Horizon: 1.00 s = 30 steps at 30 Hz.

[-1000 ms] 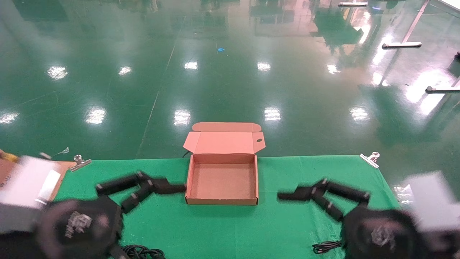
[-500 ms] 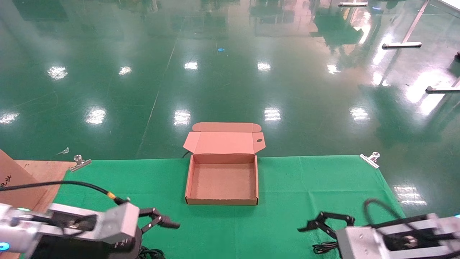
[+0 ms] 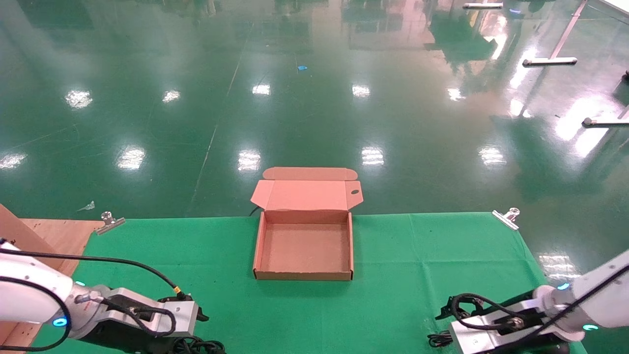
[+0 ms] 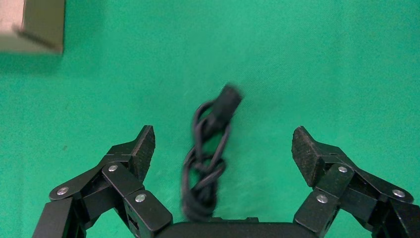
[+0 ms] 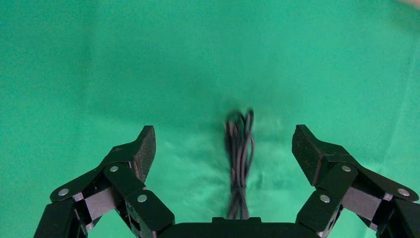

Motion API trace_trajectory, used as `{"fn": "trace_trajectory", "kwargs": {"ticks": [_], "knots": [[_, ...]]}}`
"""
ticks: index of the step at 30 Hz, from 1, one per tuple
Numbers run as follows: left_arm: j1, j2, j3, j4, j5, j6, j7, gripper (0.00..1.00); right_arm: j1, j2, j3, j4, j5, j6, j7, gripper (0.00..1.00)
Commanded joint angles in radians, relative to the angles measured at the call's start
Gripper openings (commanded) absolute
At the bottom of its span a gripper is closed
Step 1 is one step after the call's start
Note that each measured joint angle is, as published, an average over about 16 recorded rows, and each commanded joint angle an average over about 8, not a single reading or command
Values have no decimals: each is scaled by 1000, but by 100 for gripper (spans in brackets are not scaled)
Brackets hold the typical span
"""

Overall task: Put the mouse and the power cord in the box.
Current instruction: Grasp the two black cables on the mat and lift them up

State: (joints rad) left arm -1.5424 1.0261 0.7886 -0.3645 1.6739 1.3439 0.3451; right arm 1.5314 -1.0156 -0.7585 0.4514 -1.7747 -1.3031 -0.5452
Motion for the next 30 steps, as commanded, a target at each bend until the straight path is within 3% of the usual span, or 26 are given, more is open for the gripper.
{"fn": "trace_trajectory", "kwargs": {"ticks": [1, 7, 11, 19, 30], "knots": [[-17, 29, 17, 65, 34, -35, 39, 100, 19, -36, -15, -79, -34, 43, -51, 100], [-29, 76, 31, 173, 75, -194, 94, 100, 37, -114, -29, -219, -79, 233, -113, 100], [-31, 93, 30, 219, 78, -243, 117, 100, 41, -145, -26, -281, -79, 288, -135, 100], [-34, 96, 22, 281, 66, -231, 156, 100, 54, -157, -15, -360, -63, 297, -177, 100], [-47, 87, 12, 320, 48, -171, 193, 100, 69, -143, -5, -408, -48, 245, -223, 100]]}}
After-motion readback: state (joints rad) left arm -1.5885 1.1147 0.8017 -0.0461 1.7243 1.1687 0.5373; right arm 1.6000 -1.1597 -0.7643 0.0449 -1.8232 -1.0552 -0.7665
